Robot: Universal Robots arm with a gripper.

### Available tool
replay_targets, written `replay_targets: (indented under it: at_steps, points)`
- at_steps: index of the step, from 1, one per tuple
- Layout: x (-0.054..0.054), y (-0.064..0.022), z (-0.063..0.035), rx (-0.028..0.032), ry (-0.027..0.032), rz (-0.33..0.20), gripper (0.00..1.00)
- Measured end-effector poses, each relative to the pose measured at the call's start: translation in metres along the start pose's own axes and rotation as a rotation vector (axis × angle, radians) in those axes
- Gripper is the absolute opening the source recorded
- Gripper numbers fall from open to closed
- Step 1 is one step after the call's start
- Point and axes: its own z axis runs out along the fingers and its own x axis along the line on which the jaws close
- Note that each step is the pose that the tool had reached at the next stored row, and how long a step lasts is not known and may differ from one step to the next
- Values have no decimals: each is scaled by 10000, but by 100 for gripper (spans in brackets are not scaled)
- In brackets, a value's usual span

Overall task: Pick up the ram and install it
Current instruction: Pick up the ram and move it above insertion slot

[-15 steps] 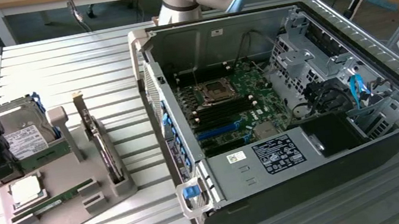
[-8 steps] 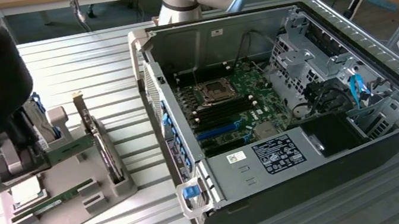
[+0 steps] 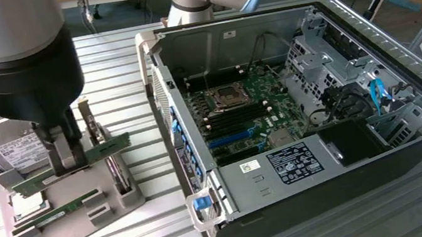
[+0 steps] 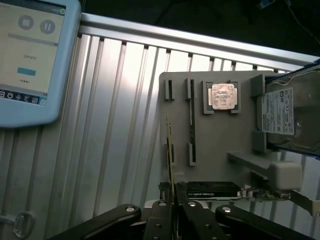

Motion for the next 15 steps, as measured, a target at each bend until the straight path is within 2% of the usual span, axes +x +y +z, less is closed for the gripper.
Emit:
replay_targets:
  at_steps: [2,11,15]
  points:
    - [22,-121,-4,-18,-2,1,14]
    - [89,-491,-15,-74,-13,1,14]
    - [126,-700,-20,-104,-18,2,14]
